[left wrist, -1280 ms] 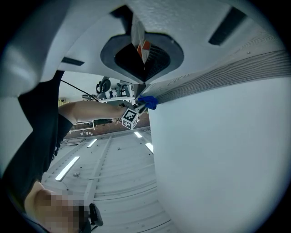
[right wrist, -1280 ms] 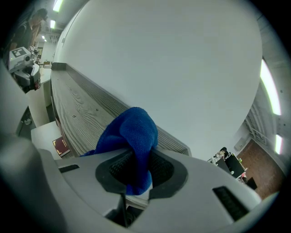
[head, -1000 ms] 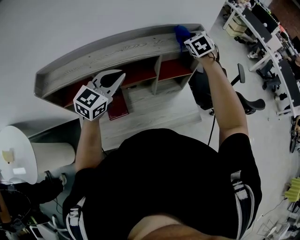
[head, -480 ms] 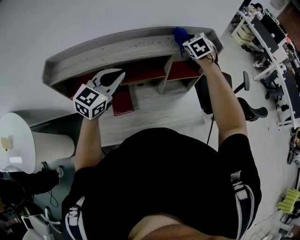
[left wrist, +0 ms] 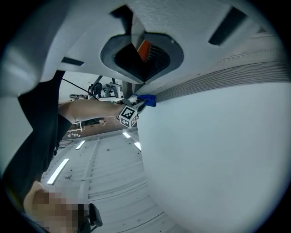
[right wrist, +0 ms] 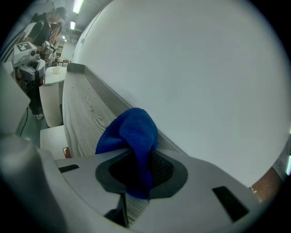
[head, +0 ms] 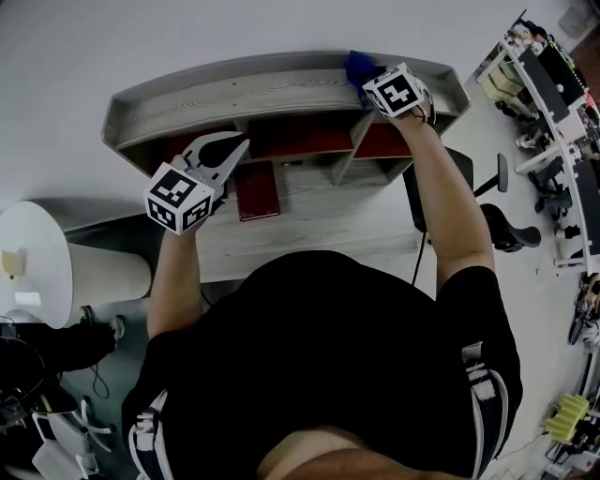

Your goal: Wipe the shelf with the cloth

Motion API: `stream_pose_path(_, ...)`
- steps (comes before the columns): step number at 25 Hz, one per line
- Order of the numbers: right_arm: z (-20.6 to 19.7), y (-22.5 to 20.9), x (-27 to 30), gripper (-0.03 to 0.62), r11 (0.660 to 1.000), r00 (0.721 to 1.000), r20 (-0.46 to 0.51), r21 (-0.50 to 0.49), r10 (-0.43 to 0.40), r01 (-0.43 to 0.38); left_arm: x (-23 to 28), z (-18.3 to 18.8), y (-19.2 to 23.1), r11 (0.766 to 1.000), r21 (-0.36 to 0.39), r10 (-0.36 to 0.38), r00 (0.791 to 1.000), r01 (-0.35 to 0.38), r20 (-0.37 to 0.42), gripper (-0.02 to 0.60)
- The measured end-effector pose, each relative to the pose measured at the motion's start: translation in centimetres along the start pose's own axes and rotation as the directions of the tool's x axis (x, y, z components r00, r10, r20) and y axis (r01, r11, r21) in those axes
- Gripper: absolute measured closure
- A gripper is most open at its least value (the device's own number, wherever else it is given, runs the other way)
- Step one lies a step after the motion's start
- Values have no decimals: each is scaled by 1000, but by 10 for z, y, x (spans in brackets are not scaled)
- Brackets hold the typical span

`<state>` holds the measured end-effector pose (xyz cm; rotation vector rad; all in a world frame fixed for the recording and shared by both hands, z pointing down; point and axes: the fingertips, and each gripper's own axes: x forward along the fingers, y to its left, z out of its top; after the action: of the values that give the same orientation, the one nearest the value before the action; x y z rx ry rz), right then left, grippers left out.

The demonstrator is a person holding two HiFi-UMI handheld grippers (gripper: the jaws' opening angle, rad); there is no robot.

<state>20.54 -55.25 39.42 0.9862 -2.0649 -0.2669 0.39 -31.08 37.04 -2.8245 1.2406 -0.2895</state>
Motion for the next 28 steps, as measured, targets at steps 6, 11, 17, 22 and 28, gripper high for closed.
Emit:
stream_pose_path(6, 29, 31, 7, 525, 999, 999, 35, -8, 33, -33, -23, -3, 11, 1000, -4, 23, 1000, -23, -7, 565)
stream_pose_path(11, 54, 57, 14, 525, 998, 997, 51, -32, 60, -58, -47, -7, 21, 999, -6, 50, 999, -50, -15, 565)
stream_pose_path(17, 86, 91, 21, 525, 993, 993, 68, -73, 96, -91, -79, -11, 35, 996, -15, 93, 996, -93, -19, 565)
stream_pose_path(22, 111, 120, 27, 525, 988, 989, 82, -104, 123, -115, -104, -19, 47, 992, -24, 120, 992, -121, -29, 565)
stream_pose_path(28, 141, 154, 32, 525, 979, 983, 102, -153, 154, -138, -131, -24, 54, 988, -29, 148, 988, -149, -34, 565)
